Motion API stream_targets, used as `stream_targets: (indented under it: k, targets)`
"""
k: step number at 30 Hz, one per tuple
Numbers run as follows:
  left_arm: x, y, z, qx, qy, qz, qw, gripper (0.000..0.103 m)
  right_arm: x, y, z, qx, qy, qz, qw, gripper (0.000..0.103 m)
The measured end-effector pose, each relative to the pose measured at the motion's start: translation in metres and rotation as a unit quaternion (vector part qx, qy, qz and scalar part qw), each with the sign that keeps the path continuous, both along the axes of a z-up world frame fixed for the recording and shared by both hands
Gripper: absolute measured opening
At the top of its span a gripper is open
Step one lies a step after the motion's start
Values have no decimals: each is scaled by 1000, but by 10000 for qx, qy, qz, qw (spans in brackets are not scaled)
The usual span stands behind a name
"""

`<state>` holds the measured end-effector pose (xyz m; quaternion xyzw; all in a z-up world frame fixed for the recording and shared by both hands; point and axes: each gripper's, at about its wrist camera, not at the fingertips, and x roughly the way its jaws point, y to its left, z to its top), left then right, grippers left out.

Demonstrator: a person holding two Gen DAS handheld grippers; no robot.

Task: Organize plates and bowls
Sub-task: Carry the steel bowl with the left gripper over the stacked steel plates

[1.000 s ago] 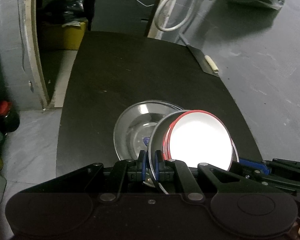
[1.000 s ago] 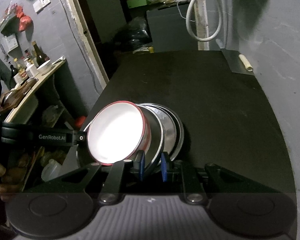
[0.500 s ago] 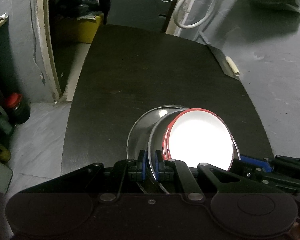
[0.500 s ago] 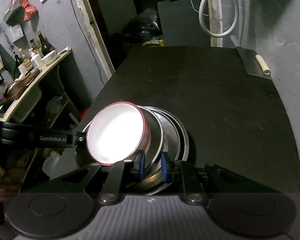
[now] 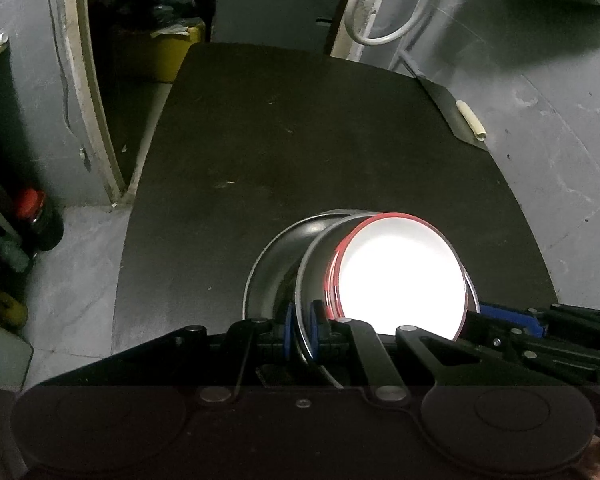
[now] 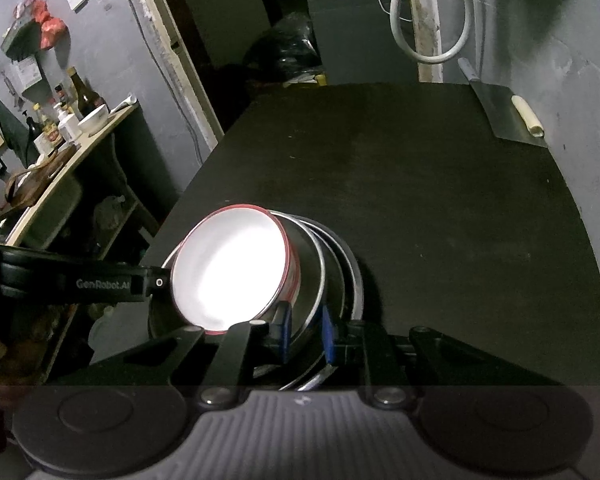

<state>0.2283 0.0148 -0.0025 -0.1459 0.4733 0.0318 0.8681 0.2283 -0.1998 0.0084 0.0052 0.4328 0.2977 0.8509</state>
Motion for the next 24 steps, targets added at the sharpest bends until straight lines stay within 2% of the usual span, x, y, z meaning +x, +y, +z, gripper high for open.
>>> stream_targets:
  k: [24]
  targets:
    - [3, 5, 1, -29, 13, -230, 9997, 8, -2, -6, 4, -56, -80, -202, 9997, 19]
